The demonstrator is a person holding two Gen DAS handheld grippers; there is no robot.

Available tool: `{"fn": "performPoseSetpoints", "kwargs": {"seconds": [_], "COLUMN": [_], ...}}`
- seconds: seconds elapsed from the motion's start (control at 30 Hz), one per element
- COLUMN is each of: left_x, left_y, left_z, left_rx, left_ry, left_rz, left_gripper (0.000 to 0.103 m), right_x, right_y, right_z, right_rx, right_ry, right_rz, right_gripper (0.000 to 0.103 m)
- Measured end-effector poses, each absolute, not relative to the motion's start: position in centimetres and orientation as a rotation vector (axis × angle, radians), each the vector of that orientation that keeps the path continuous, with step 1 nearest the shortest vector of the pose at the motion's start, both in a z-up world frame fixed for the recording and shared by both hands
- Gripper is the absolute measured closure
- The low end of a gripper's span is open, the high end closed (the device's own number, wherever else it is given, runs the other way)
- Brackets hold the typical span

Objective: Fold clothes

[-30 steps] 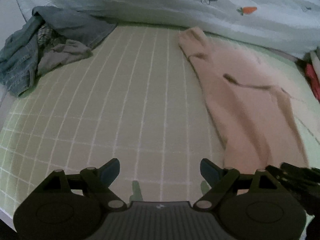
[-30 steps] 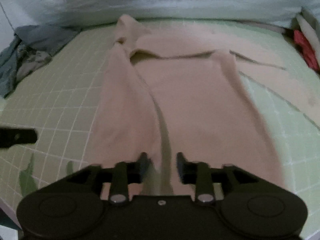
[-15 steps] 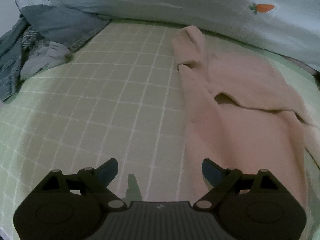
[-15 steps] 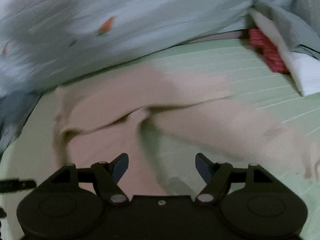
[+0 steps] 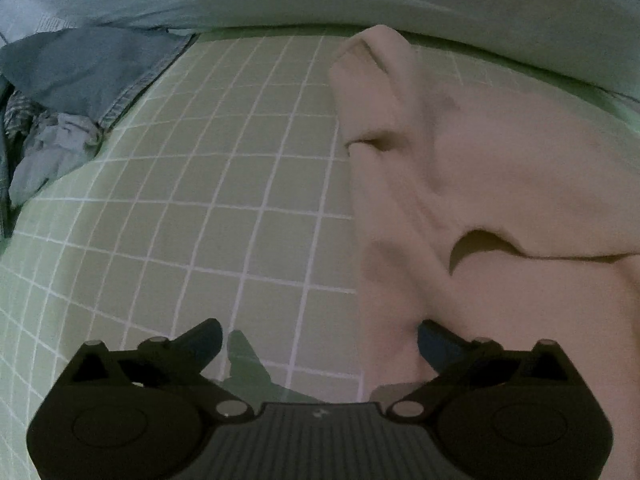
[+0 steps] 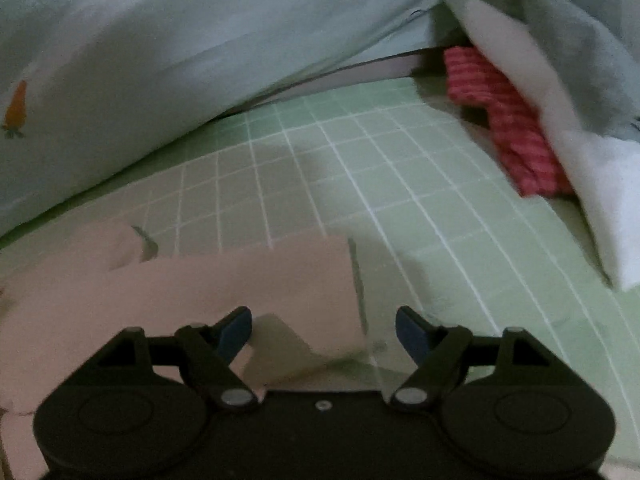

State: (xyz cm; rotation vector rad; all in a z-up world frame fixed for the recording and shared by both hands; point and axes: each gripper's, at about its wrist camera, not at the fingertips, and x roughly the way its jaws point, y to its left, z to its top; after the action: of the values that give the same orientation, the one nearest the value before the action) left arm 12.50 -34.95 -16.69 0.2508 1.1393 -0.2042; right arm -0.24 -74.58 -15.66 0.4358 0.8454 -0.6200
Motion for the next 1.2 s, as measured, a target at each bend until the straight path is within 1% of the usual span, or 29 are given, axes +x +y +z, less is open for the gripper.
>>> {"fn": "performPoseSetpoints", "kwargs": {"seconds": [0.03,0.1,0.13,0.17,0.2,0.23,0.3,0.37,0.43,0.5,0.53,0.6,0.63,0.67,0.7,0.73,0.77,0.9,1.03,1.2], "left_x": [12.6,12.6,12.6,12.5,12.5,12.5,12.6,12.5,12.5,12.6,12.6,12.8,12.9,13.0,13.0,13.1,13.0,13.7,15.5,18.9], "left_y": [-34.9,-34.7,-34.6,-34.6,-34.6,-34.7,-34.8,-34.9,-34.7,-34.5,-34.4,-34.2,-34.1,-34.0,-34.0,-33.9,-33.8,-33.4,-33.5,-35.9], "left_z": [-16.7,-16.7,-16.7,-16.7,-16.7,-16.6,-16.6,-16.6,-16.7,-16.8,-16.8,-16.9,-16.9,-16.8,-16.7,-16.6,-16.4,-15.2,-13.9,-13.5], "left_rx": [0.246,0.236,0.234,0.231,0.231,0.231,0.242,0.252,0.246,0.222,0.205,0.181,0.174,0.172,0.17,0.164,0.156,0.099,0.029,0.005], "left_ry": [1.143,1.147,1.147,1.146,1.147,1.147,1.144,1.141,1.141,1.141,1.142,1.157,1.164,1.171,1.178,1.18,1.18,1.148,1.099,1.051], "left_rz": [-0.204,-0.204,-0.203,-0.202,-0.2,-0.199,-0.205,-0.213,-0.213,-0.208,-0.205,-0.199,-0.199,-0.2,-0.201,-0.198,-0.196,-0.221,-0.242,-0.25], "left_gripper": [0.0,0.0,0.0,0.0,0.0,0.0,0.0,0.0,0.0,0.0,0.0,0.0,0.0,0.0,0.001,0.001,0.001,0.001,0.002,0.006], "right_x": [0.2,1.0,1.4,1.8,2.2,2.6,3.3,3.9,3.7,3.6,3.9,4.9,5.3,5.2,4.8,4.3,3.8,2.0,0.1,0.4], "right_y": [-74.7,-74.4,-74.3,-74.2,-74.3,-74.4,-75.1,-76.1,-77.4,-78.8,-79.6,-80.1,-80.2,-79.9,-79.1,-78.1,-77.2,-73.7,-70.4,-65.6], "right_z": [-15.8,-15.9,-15.9,-15.9,-15.7,-15.5,-14.7,-13.0,-10.1,-8.6,-8.6,-9.7,-10.3,-10.6,-10.8,-10.9,-11.1,-12.2,-13.2,-14.5], "right_rx": [0.419,0.363,0.335,0.306,0.302,0.317,0.344,0.359,0.38,0.408,0.417,0.422,0.423,0.419,0.411,0.403,0.396,0.388,0.48,0.425], "right_ry": [0.852,0.867,0.871,0.873,0.879,0.887,0.854,0.782,0.643,0.536,0.536,0.618,0.661,0.68,0.676,0.668,0.668,0.719,0.75,0.791], "right_rz": [-0.608,-0.582,-0.555,-0.518,-0.484,-0.453,-0.426,-0.434,-0.483,-0.573,-0.611,-0.655,-0.674,-0.686,-0.695,-0.704,-0.711,-0.712,-0.676,-0.655], "right_gripper": [0.023,0.029,0.044,0.07,0.084,0.095,0.096,0.096,0.096,0.096,0.095,0.091,0.078,0.059,0.051,0.037,0.033,0.032,0.032,0.032]}}
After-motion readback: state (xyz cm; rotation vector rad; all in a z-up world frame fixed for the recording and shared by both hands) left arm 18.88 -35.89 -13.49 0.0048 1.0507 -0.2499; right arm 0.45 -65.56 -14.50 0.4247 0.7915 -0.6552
